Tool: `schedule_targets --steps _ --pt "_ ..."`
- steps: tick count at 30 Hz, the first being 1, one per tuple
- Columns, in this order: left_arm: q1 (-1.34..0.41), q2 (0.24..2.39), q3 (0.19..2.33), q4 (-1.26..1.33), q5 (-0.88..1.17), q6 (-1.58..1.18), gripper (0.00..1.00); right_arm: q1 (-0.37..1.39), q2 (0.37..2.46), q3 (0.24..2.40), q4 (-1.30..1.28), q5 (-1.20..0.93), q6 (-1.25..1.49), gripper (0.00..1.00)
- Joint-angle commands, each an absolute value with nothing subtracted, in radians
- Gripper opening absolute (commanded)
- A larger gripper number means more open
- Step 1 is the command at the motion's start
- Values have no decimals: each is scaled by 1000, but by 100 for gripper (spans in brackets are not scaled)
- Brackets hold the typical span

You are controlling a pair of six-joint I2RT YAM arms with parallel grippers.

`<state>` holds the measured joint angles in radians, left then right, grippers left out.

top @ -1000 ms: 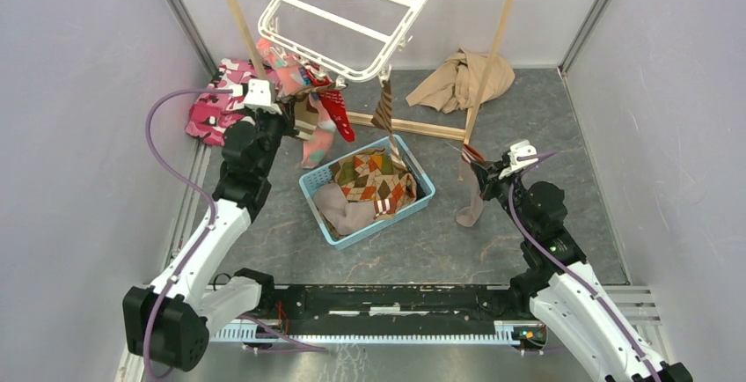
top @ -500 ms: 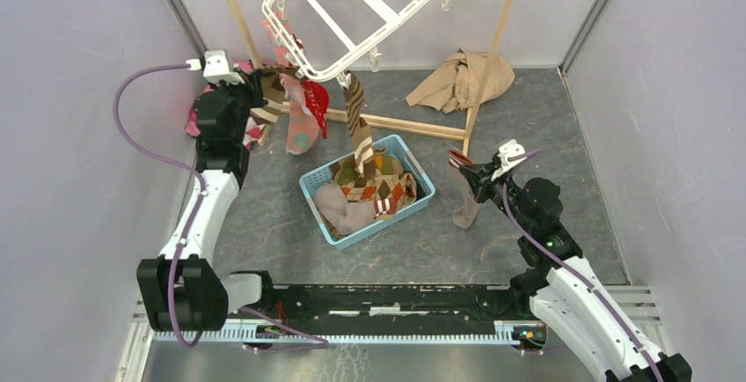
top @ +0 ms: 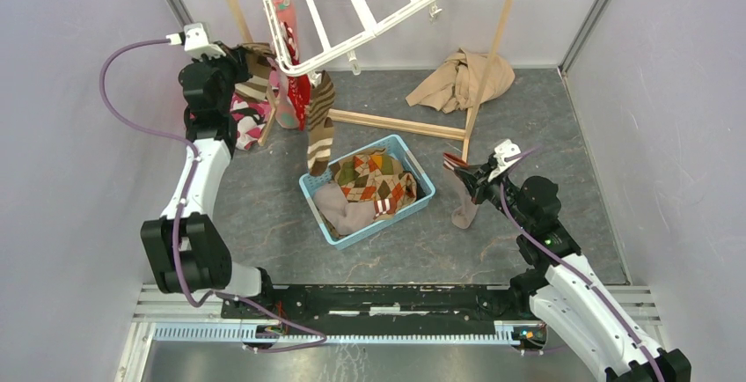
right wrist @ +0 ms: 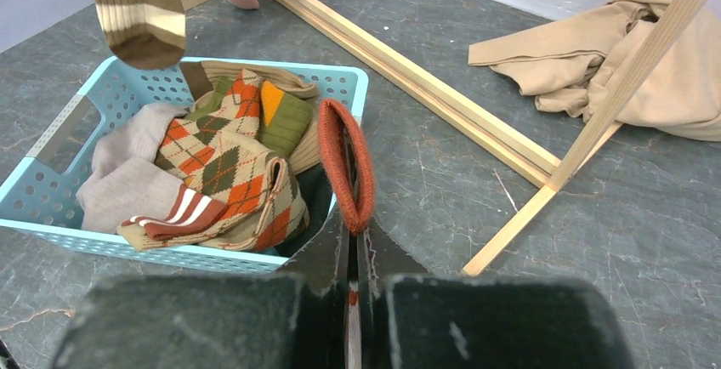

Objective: Clip the socks to the hanger
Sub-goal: Rotate the hanger at the clothesline.

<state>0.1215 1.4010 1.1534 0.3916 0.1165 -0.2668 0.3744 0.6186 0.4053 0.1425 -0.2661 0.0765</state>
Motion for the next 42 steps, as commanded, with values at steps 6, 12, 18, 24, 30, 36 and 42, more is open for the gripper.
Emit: schedule_targets --steps 6,12,18,24,30,36,42 --pt "137 1516 1342 414 84 -303 2 371 626 437 193 -322 68 0" --pt "141 1595 1448 396 94 -309 2 371 636 438 195 -348 67 0" --pt "141 1671 1540 357 127 -325 2 371 644 438 197 -361 67 0" --pt "142 1708 1574 334 140 -357 5 370 651 436 202 -374 68 1" --pt "146 1633 1448 365 132 -403 29 371 663 428 214 -388 68 1" --pt "164 1506 1274 411 85 -439 52 371 680 428 227 -411 60 1" --pt "195 1375 1165 386 36 -453 64 370 698 430 241 -439 57 1"
